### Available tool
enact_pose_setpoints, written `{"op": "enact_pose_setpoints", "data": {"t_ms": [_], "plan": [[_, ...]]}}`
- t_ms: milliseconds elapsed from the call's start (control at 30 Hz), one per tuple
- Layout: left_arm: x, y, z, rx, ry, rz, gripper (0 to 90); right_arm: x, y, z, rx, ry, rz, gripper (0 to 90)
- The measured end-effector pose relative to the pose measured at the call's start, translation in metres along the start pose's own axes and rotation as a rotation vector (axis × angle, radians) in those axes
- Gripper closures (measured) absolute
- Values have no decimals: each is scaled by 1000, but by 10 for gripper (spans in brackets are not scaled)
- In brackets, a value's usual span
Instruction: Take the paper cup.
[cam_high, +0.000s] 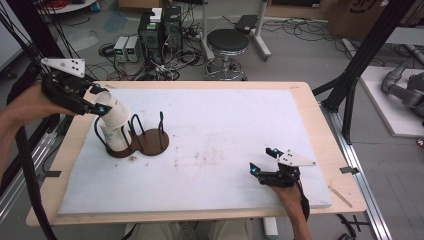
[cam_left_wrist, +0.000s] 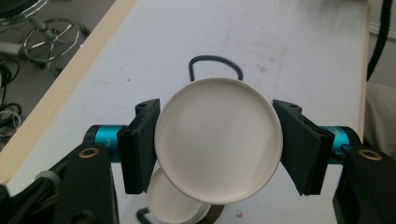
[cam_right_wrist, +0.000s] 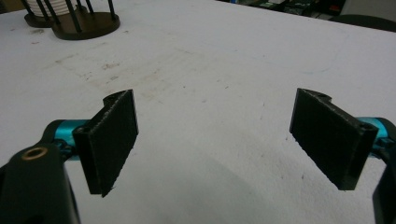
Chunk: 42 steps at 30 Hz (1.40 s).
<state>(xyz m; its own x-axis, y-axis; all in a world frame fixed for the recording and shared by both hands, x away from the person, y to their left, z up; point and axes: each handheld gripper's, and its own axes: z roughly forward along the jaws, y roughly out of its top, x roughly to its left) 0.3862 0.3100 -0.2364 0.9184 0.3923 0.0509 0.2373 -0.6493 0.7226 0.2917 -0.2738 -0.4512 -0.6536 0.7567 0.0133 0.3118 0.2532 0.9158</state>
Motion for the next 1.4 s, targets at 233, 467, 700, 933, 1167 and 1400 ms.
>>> {"op": "enact_pose_setpoints", "data": {"t_ms": [233,467,700,933,1167,1400], "plan": [[-23,-1,18,-91,-58,19,353,0,0,0,1,0,-1,157],[-37,-6,33,-190,-90,14,353,0,0,0,-2,1,3,157],[-53,-11,48,-237,-110,9,353,0,0,-1,-8,2,1,157],[-73,-13,65,-292,-128,12,353,0,-1,-2,-17,1,3,157],[-95,-16,89,-346,-149,24,353,0,-1,-2,-14,9,6,157],[-111,-24,114,-408,-160,17,353,0,-1,-2,-20,-2,-2,157]]}}
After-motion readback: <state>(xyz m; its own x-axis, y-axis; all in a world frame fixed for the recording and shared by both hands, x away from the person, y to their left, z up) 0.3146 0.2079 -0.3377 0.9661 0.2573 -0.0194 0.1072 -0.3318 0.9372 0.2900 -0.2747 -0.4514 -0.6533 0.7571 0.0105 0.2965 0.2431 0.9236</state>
